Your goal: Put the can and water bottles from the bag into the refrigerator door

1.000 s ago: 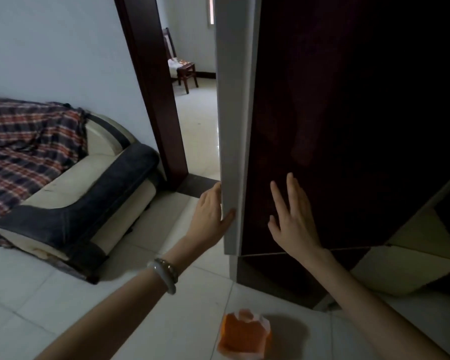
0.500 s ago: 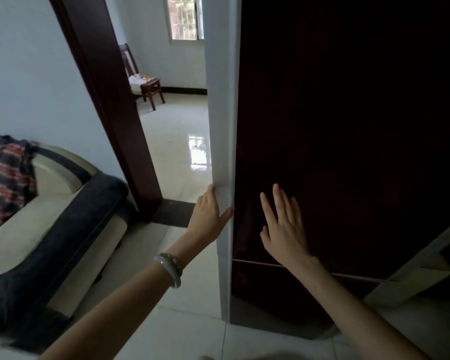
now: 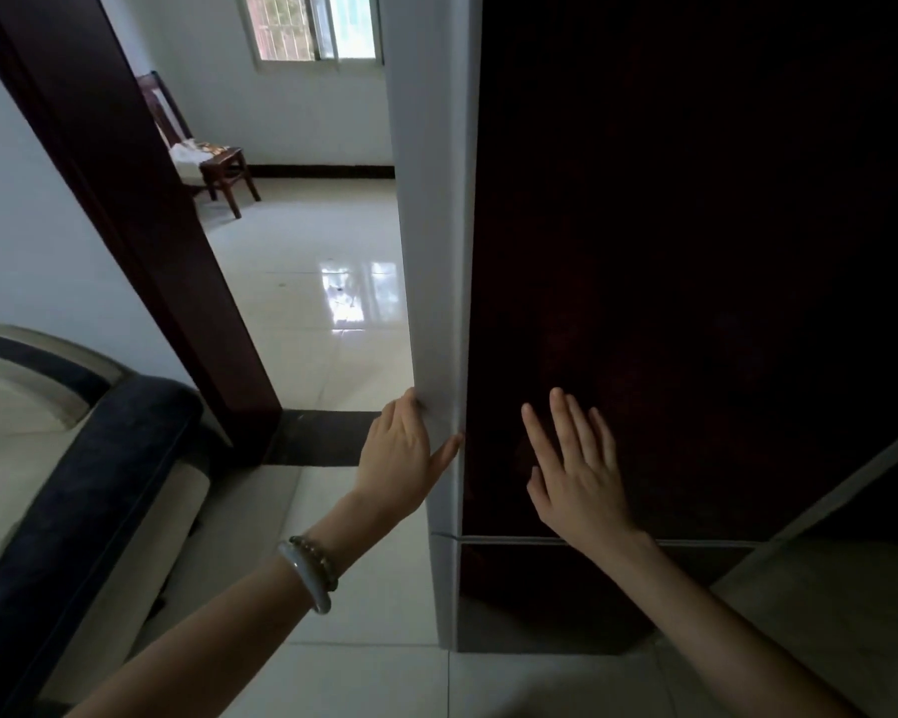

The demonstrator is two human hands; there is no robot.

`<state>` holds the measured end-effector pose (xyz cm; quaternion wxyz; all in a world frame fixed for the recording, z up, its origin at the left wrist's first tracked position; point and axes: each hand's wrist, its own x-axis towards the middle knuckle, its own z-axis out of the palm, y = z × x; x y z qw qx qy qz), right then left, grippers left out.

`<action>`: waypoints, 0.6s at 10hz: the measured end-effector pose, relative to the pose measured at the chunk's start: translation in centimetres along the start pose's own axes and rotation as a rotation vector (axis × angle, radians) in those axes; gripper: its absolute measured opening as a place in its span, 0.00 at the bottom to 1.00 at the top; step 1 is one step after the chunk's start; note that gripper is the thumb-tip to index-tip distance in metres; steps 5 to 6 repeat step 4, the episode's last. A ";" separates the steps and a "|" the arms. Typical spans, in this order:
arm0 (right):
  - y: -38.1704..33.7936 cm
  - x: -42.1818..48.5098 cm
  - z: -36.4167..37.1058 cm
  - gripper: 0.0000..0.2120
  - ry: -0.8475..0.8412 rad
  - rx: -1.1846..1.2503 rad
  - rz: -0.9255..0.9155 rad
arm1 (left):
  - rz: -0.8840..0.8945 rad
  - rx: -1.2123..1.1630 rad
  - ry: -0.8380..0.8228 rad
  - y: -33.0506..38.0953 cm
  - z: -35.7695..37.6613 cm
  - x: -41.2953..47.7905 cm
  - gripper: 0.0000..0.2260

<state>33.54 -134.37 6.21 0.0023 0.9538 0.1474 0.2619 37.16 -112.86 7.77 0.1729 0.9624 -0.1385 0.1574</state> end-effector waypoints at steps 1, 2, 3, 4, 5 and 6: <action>-0.2 0.0 -0.1 0.39 -0.032 0.028 0.013 | -0.005 0.012 0.010 0.3 -0.1 -0.3 0.30; -0.1 -0.1 -1.2 0.38 -0.077 0.111 -0.004 | -0.034 0.062 -0.013 0.5 -0.9 -0.6 0.30; 0.5 -0.5 -3.2 0.37 -0.112 0.259 -0.032 | -0.050 0.166 -0.023 0.9 -1.6 -1.2 0.33; 0.9 -0.8 -6.9 0.34 -0.320 0.452 0.041 | -0.115 0.292 -0.117 2.4 -2.6 -2.7 0.34; 0.9 -0.8 -6.9 0.34 -0.320 0.452 0.041 | -0.115 0.292 -0.117 2.4 -2.6 -2.7 0.34; 0.9 -0.8 -6.9 0.34 -0.320 0.452 0.041 | -0.115 0.292 -0.117 2.4 -2.6 -2.7 0.34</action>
